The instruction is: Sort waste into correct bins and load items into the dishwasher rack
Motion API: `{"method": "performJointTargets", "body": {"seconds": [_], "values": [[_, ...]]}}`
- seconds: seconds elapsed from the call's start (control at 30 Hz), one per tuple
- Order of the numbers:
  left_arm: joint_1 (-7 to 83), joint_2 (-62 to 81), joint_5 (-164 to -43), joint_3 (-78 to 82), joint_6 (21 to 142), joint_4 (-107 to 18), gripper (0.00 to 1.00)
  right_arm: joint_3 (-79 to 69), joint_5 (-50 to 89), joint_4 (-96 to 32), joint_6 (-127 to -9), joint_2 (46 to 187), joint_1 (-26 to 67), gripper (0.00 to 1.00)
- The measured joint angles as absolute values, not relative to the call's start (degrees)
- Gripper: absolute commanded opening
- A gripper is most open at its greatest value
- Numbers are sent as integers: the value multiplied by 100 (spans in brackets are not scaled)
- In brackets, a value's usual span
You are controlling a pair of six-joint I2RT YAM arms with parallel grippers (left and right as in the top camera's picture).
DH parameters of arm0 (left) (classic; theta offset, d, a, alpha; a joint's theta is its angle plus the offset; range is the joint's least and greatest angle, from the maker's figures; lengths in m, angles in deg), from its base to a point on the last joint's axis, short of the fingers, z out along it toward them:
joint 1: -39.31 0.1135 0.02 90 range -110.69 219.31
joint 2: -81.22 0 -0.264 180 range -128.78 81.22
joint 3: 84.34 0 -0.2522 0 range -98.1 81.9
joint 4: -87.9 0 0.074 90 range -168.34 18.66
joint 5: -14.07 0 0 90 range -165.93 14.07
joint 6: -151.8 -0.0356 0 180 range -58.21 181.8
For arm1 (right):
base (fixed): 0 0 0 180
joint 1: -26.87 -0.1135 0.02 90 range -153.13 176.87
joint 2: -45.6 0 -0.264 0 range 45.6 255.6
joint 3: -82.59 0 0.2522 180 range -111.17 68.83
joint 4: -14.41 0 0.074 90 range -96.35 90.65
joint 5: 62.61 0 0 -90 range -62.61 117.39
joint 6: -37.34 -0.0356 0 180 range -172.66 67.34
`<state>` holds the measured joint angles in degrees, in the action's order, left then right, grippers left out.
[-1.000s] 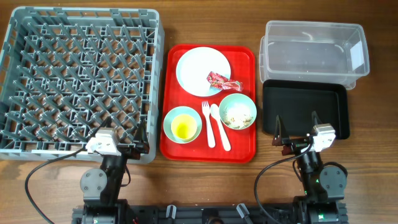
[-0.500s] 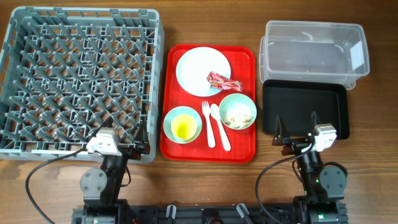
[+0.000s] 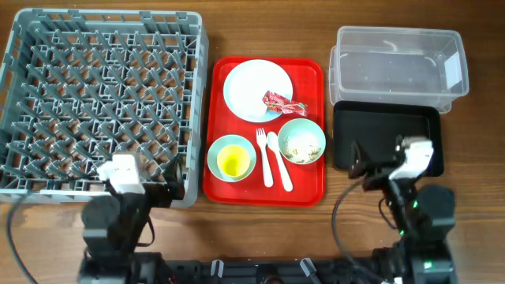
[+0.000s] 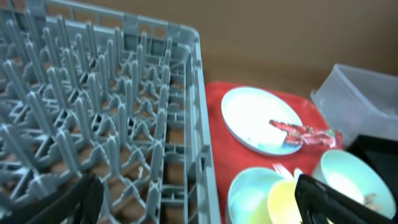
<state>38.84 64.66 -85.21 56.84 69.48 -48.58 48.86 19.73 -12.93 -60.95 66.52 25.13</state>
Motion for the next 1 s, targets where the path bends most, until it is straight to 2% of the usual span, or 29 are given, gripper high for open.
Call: {"method": "performJointTargets", "body": {"seconds": [0.17, 0.5, 0.77, 1.0], "values": [[3884, 5002, -8519, 4508, 6937, -3905, 100, 3498, 1667, -2235, -6006, 7990, 2513, 100], [3884, 2796, -8521, 3041, 6937, -2366, 100, 194, 1086, -5450, -5435, 10731, 2513, 100], [3884, 2534, -8519, 2985, 6937, -2145, 100, -370, 677, -5308, -5385, 11631, 2513, 100], [3884, 2775, -8519, 2976, 6937, -2082, 100, -832, 563, -5295, -5407, 11693, 2119, 100]]}}
